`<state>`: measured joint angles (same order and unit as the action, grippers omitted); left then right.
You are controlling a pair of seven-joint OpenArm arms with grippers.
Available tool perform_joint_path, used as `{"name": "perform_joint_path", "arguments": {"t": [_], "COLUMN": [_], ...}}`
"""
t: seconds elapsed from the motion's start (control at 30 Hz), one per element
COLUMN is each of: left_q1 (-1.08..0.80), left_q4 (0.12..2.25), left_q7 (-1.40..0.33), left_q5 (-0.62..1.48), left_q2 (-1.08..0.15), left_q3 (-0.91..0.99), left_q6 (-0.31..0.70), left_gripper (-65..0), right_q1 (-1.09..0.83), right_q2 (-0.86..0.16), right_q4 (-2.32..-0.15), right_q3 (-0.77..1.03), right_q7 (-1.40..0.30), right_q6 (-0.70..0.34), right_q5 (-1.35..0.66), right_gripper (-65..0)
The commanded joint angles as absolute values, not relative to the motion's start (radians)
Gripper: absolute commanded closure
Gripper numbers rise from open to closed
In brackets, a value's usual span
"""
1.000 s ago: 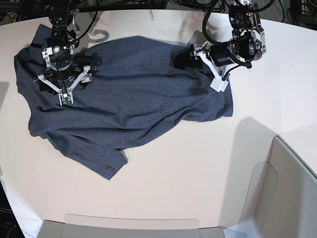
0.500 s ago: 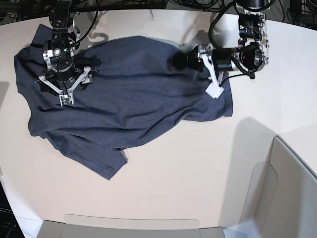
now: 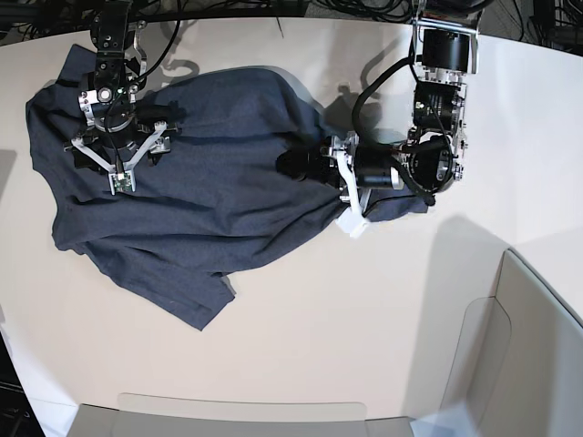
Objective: Layout the t-shirt on the table in an organized manner, then fold the t-shirt properly
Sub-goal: 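Pinch the shirt edge with the left gripper and pull it outward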
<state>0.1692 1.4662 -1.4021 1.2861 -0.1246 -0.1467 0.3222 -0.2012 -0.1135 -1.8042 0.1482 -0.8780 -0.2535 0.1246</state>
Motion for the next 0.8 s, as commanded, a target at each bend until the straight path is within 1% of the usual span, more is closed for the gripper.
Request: {"name": "perform_joint_path", "arguments": {"t": [0.0,0.1,0.5,0.57,0.63,0.67,0.7,0.77], "left_q1": [0.209,0.260,0.361,0.369,0.374,0.367,0.364,0.321], "left_q4": [1.437,1.340,1.122,1.142,1.208,1.268,1.317,1.414], "left_q7": [-1.396,-1.369,-1.233,-1.239,-1.231,-1.225,-1.219,-1.222], "left_q5": [1.316,1.316,1.317,1.325,1.328,1.334,1.348,1.392], "left_q2": [-0.113,-0.096,-0.101,-0.108,-0.147,-0.160,-0.170,-0.186], "left_q3": [-0.145,-0.148,-0.148,-0.139,-0.130,-0.102,-0.062,0.041], "left_q6": [0.317,0.317,0.318,0.320,0.320,0.320,0.320,0.320], "left_gripper": [-4.7,-4.7,-5.0,-5.0,-5.4,-6.6,-8.3,-15.0], "right_q1": [-0.199,-0.199,-0.194,-0.194,-0.194,-0.196,-0.197,-0.197], "right_q2": [-0.119,-0.119,-0.117,-0.116,-0.116,-0.116,-0.116,-0.116], "right_q4": [-1.817,-1.817,-1.817,-1.817,-1.817,-1.817,-1.817,-1.817], "right_q3": [0.153,0.153,0.148,0.148,0.148,0.148,0.148,0.148], "right_q7": [-0.874,-0.874,-0.874,-0.874,-0.874,-0.874,-0.874,-0.874], "right_q6": [-0.251,-0.251,-0.251,-0.251,-0.251,-0.251,-0.251,-0.251], "right_q5": [0.131,0.131,0.127,0.127,0.127,0.127,0.127,0.127], "right_gripper": [-52.0,-52.0,-52.0,-52.0,-52.0,-52.0,-52.0,-52.0]}}
